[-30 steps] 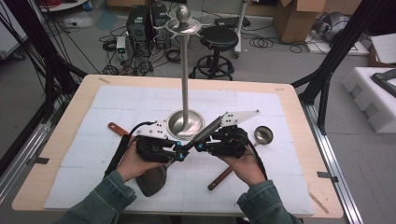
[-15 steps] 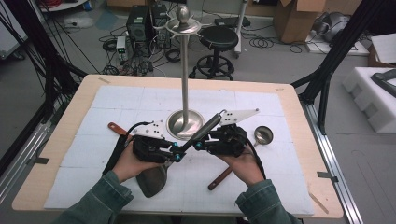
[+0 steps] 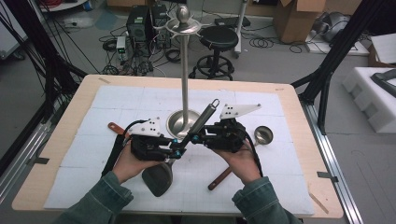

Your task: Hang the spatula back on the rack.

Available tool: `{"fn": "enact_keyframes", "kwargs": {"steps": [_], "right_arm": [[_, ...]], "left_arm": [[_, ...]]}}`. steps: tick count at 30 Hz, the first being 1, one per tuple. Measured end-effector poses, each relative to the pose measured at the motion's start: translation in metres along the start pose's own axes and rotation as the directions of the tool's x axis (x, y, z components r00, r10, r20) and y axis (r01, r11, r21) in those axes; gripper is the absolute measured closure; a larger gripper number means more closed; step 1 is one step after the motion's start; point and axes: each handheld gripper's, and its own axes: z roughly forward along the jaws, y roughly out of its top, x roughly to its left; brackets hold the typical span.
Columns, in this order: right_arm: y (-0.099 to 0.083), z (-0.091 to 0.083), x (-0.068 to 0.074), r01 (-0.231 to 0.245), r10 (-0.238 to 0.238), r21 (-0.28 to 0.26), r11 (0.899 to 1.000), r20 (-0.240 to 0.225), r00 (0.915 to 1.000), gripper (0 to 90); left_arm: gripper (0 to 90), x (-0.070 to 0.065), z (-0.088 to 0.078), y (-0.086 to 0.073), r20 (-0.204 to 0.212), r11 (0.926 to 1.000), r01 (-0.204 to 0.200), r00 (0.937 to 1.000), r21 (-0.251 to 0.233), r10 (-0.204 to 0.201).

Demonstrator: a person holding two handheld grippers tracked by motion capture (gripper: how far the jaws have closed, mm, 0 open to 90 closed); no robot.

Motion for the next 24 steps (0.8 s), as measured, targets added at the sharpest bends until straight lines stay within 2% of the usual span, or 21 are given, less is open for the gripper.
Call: {"fn": "enact_keyframes", "kwargs": {"steps": [3,6,8,11,13,17,24], "right_arm": [[0.003,0.0,0.001,0.001,-0.001,-0.006,1.0,-0.013,0.9999,72.9],[0.006,0.001,0.004,0.022,-0.022,-0.019,1.0,-0.016,0.9996,73.2],[0.008,0.001,0.006,0.025,-0.025,-0.025,0.999,-0.022,0.9994,73.4],[0.012,0.001,0.007,0.031,-0.031,-0.025,0.999,-0.031,0.999,73.8],[0.015,0.001,0.009,0.042,-0.043,-0.03,0.999,-0.037,0.9984,74.0],[0.021,0.001,0.012,0.067,-0.067,-0.03,0.997,-0.025,0.9974,74.0],[0.022,0.003,0.015,0.08,-0.08,-0.037,0.996,0.014,0.9967,73.5]], "left_arm": [[75.7,0.0,-0.002,0.001,0.006,0.9998,0.007,1.0,-0.017,-0.007],[73.1,0.001,-0.004,0.001,0.028,0.9988,0.033,0.9991,-0.036,-0.032],[70.0,0.0,-0.004,0.002,0.025,0.9985,0.036,0.9991,-0.042,-0.035],[70.5,0.001,-0.004,0.001,0.024,0.9992,0.028,0.9993,-0.027,-0.028],[73.7,0.0,-0.005,0.001,0.02,0.9991,0.025,0.9995,-0.033,-0.025],[75.8,-0.001,-0.004,0.003,0.016,0.9987,0.015,0.9998,-0.049,-0.014],[77.4,-0.003,-0.004,0.004,-0.012,0.9985,0.013,0.9998,-0.053,-0.014]]}}
